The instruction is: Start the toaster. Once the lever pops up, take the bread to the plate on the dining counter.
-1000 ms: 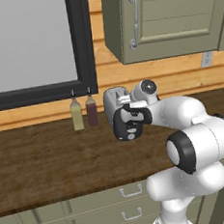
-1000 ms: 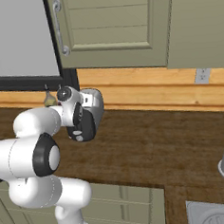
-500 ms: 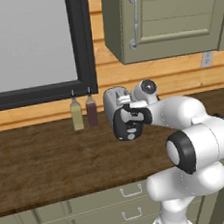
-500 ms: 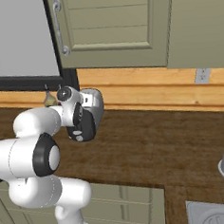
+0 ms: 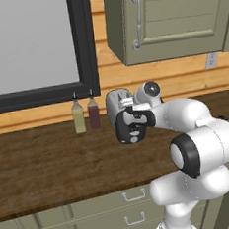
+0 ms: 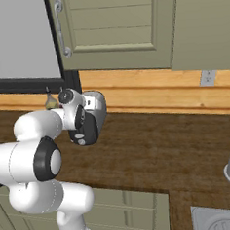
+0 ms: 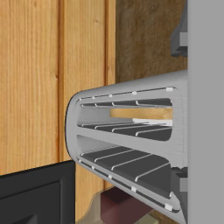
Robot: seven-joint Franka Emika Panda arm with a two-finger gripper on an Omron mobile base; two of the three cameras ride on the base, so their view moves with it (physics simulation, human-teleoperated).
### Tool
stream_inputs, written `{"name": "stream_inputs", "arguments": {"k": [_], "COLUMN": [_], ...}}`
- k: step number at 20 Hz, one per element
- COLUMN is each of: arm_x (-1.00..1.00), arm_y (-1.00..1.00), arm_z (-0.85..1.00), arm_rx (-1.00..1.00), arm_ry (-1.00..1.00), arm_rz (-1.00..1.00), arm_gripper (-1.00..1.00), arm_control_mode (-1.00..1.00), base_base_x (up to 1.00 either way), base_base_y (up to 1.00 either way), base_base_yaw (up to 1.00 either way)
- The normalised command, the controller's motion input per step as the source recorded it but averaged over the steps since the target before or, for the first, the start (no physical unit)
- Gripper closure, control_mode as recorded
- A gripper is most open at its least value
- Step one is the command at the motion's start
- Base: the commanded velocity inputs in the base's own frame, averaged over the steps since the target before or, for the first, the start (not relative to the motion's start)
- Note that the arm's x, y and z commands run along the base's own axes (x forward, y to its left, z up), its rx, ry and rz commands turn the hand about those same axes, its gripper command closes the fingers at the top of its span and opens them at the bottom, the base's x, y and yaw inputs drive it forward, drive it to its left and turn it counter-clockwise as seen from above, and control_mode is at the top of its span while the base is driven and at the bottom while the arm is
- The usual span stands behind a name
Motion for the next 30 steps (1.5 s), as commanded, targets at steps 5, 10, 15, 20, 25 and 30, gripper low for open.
{"name": "stream_inputs", "arguments": {"k": [5,10,15,20,25,30], "arm_x": [0.00,0.00,0.00,0.00,0.00,0.00], "arm_y": [0.00,0.00,0.00,0.00,0.00,0.00], "arm_z": [0.00,0.00,0.00,0.00,0.00,0.00], "arm_rx": [0.00,0.00,0.00,0.00,0.00,0.00], "arm_ry": [0.00,0.00,0.00,0.00,0.00,0.00], "arm_rz": [0.00,0.00,0.00,0.00,0.00,0.00], "arm_gripper": [-1.00,-1.00,-1.00,-1.00,-1.00,-1.00], "arm_control_mode": [-1.00,-1.00,-1.00,-1.00,-1.00,-1.00], "base_base_x": [0.00,0.00,0.00,0.00,0.00,0.00], "base_base_y": [0.00,0.00,0.00,0.00,0.00,0.00], "base_base_yaw": [0.00,0.00,0.00,0.00,0.00,0.00]}}
